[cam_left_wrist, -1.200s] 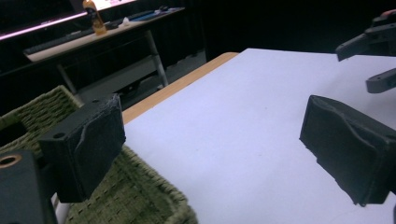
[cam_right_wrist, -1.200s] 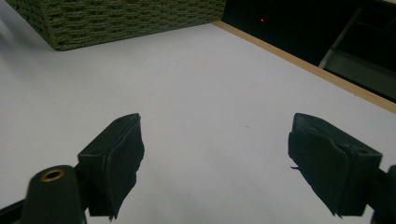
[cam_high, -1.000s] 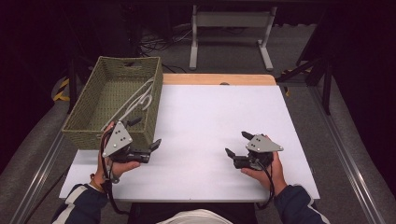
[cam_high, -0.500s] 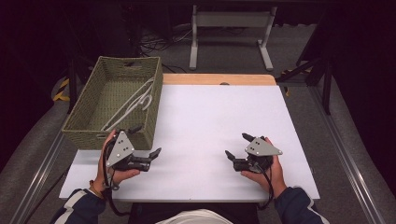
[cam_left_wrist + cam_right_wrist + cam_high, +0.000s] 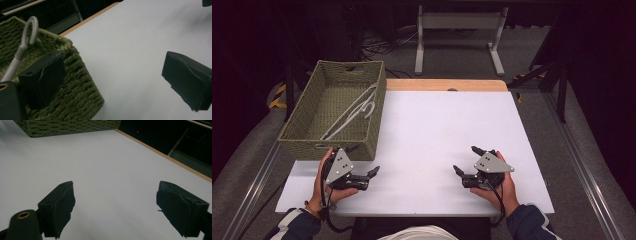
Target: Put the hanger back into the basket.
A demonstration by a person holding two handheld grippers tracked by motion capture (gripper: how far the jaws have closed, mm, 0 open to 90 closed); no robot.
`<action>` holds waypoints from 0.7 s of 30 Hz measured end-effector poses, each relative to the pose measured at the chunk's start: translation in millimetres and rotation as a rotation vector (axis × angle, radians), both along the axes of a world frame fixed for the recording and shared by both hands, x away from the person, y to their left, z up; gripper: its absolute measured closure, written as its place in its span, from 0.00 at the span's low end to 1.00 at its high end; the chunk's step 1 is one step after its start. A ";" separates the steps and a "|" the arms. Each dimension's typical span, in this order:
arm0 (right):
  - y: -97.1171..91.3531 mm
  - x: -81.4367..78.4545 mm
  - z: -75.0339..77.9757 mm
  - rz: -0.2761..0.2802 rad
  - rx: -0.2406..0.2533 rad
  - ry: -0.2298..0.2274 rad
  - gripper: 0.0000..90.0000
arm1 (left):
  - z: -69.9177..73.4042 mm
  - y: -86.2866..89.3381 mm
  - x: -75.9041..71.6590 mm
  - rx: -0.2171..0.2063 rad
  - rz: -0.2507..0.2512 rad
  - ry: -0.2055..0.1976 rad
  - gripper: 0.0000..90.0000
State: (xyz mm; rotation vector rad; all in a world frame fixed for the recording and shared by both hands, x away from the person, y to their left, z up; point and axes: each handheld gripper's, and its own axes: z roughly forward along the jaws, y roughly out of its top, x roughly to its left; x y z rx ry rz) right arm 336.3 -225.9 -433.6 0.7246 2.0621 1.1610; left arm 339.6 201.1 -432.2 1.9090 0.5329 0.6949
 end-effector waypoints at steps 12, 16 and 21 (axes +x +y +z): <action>-2.5 -3.4 -0.4 -0.014 -0.003 -0.009 0.17 | -3.0 -2.0 -1.0 0.004 -0.003 0.009 0.06; -1.3 -3.9 -0.5 -0.013 -0.013 -0.014 0.17 | -2.9 -2.5 -1.6 0.005 -0.008 0.012 0.06; 0.4 -5.2 1.1 -0.015 -0.013 -0.021 0.17 | -3.0 -2.0 -3.1 -0.004 -0.007 0.006 0.06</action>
